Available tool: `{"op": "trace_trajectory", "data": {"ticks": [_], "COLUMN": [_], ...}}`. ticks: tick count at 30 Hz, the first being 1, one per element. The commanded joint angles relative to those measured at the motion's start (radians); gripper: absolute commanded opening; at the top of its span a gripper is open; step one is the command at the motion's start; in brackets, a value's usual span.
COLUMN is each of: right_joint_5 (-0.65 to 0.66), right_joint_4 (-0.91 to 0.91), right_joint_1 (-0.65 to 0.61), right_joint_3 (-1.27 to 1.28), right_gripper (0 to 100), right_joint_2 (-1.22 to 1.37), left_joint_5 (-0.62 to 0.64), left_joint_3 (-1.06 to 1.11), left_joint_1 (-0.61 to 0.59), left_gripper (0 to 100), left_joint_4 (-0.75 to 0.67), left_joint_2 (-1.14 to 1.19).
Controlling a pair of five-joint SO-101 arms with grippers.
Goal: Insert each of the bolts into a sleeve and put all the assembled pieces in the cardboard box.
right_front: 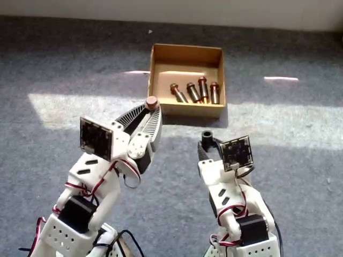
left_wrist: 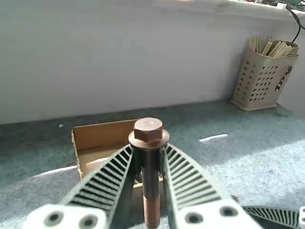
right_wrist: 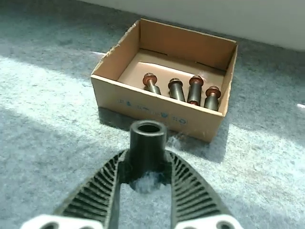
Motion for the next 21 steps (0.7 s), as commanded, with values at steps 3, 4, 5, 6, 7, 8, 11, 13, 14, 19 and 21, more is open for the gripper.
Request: {"op": "trace_trajectory", "data": {"ticks": [3, 4, 5, 6, 7, 8, 11, 13, 14, 19, 21], "right_joint_5": [0.012, 0.012, 0.012, 0.012, 0.012, 0.012, 0.012, 0.012, 0.012, 0.012, 0.012], "right_joint_4": [-0.097, -0.140, -0.177, -0.213, -0.255, -0.303, -0.440, -0.516, -0.549, -0.608, -0.611], "right_joint_1": [-0.113, -0.125, -0.136, -0.145, -0.150, -0.160, -0.191, -0.208, -0.217, -0.232, -0.236], "right_joint_3": [-0.007, -0.005, -0.004, 0.005, 0.022, 0.045, 0.145, 0.217, 0.252, 0.344, 0.340], "right_gripper": [0.6, 0.6, 0.6, 0.6, 0.6, 0.6, 0.6, 0.6, 0.6, 0.6, 0.6], "right_joint_2": [-0.012, -0.010, -0.004, -0.002, -0.008, -0.010, -0.010, -0.010, -0.010, -0.010, -0.010], "left_joint_5": [0.023, 0.052, 0.087, 0.124, 0.153, 0.178, 0.222, 0.253, 0.267, 0.276, 0.275], "left_joint_3": [0.079, 0.085, 0.088, 0.088, 0.088, 0.088, 0.105, 0.111, 0.113, 0.116, 0.134], "left_joint_1": [0.001, 0.001, 0.001, -0.002, -0.005, -0.005, -0.001, 0.001, 0.001, 0.041, 0.079], "left_gripper": [0, 0, 0, 0, 0, 0, 0, 0, 0, 0, 0], "left_joint_4": [-0.098, -0.098, -0.098, -0.098, -0.098, -0.098, -0.098, -0.098, -0.098, -0.098, -0.100], "left_joint_2": [-0.165, -0.183, -0.199, -0.213, -0.226, -0.239, -0.271, -0.283, -0.288, -0.283, -0.283]}}
